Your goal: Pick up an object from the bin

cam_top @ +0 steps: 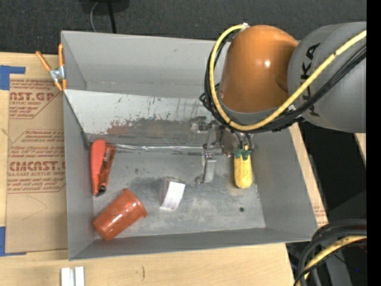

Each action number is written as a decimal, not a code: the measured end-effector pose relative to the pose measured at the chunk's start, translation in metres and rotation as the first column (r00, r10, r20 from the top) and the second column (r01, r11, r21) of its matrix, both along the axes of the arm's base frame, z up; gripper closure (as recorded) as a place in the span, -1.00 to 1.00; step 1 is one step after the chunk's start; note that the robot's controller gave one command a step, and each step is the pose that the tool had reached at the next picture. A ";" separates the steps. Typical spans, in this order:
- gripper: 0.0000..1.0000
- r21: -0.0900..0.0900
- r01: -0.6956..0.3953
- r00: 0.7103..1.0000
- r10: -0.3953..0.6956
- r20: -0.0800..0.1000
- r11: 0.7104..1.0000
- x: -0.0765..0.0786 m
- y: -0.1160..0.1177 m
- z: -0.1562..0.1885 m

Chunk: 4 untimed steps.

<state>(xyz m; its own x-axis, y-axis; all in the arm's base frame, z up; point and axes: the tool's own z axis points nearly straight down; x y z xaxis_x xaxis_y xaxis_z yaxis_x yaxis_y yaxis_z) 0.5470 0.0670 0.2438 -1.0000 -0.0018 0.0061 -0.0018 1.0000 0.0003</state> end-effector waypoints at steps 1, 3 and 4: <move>-1.00 0.001 0.001 1.000 -0.001 0.008 1.000 0.001 0.000 0.005; -1.00 0.002 0.008 1.000 -0.008 0.001 1.000 -0.033 0.014 -0.082; -1.00 0.001 0.068 0.998 -0.068 0.003 0.998 -0.036 0.011 -0.096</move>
Offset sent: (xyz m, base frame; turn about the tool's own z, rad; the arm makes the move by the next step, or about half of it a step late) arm -0.0355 0.0144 -0.0838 0.0050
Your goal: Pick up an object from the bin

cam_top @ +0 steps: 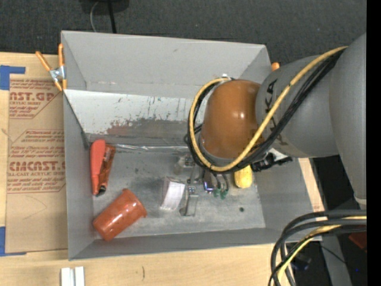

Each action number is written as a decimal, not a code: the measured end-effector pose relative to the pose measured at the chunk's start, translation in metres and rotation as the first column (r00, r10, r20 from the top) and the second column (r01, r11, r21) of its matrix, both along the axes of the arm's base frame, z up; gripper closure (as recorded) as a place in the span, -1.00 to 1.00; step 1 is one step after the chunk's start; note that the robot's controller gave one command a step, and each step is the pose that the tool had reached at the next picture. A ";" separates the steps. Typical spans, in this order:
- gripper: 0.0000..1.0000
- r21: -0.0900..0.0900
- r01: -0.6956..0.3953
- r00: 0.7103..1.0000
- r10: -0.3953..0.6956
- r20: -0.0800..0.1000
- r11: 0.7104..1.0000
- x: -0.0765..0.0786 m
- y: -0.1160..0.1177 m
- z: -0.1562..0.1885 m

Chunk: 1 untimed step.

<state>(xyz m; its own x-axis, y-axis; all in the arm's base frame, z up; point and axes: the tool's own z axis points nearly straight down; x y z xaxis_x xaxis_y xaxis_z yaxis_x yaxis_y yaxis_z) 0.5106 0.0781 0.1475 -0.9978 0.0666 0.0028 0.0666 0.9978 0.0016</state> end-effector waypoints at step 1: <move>-1.00 0.000 -0.048 0.999 0.048 0.010 0.999 0.015 0.010 -0.021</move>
Offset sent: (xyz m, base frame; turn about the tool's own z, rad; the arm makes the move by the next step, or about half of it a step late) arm 0.0210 -0.0032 -0.0775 0.0946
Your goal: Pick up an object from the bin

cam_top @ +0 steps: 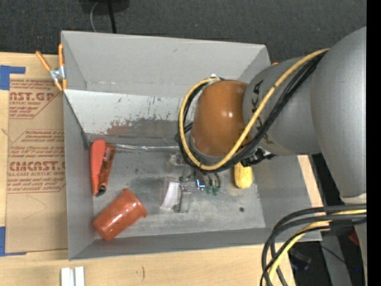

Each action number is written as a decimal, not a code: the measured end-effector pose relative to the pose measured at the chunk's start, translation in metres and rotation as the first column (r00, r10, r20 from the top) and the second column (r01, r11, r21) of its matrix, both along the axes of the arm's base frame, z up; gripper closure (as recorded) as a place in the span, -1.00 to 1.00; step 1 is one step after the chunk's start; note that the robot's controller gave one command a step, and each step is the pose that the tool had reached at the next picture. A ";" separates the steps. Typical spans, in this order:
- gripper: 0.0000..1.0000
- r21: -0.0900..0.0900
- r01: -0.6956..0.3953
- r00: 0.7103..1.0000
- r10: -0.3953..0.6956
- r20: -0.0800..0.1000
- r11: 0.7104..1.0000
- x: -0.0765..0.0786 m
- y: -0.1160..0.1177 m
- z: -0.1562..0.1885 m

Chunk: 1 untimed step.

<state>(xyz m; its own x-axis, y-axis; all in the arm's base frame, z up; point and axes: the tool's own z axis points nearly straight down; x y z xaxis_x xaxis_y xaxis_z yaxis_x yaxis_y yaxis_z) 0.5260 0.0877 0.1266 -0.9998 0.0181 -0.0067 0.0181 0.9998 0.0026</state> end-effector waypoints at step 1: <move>1.00 0.002 0.141 0.990 -0.140 -0.011 0.990 0.006 -0.010 -0.054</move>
Offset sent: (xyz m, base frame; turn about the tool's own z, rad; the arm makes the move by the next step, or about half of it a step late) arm 0.0000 0.0000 0.0000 0.0000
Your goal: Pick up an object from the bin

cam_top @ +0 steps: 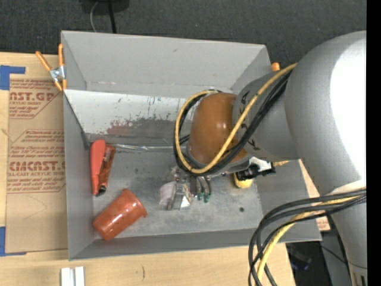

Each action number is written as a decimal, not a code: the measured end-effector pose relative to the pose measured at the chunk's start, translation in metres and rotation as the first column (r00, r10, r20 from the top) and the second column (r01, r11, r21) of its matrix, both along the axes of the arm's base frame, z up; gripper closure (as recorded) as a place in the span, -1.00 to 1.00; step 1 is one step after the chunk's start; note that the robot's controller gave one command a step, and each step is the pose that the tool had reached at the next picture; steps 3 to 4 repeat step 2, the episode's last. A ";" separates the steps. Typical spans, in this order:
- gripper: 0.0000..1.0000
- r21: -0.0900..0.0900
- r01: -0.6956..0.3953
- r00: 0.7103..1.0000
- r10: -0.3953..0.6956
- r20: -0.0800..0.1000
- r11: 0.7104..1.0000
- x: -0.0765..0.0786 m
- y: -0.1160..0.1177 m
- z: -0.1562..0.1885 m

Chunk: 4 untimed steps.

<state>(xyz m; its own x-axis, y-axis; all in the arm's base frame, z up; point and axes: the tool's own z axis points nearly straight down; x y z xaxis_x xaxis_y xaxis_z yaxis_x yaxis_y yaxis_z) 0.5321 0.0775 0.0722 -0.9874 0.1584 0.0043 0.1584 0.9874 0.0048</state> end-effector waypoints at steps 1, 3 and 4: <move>1.00 0.000 0.000 1.000 0.000 0.000 1.000 0.000 0.000 0.000; 1.00 -0.001 -0.082 0.997 0.082 -0.001 0.997 0.004 -0.006 0.190; 1.00 -0.001 -0.082 0.997 0.082 -0.001 0.997 0.004 -0.006 0.190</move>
Offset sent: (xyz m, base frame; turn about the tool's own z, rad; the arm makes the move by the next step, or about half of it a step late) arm 0.0046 -0.0077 0.2242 -0.0942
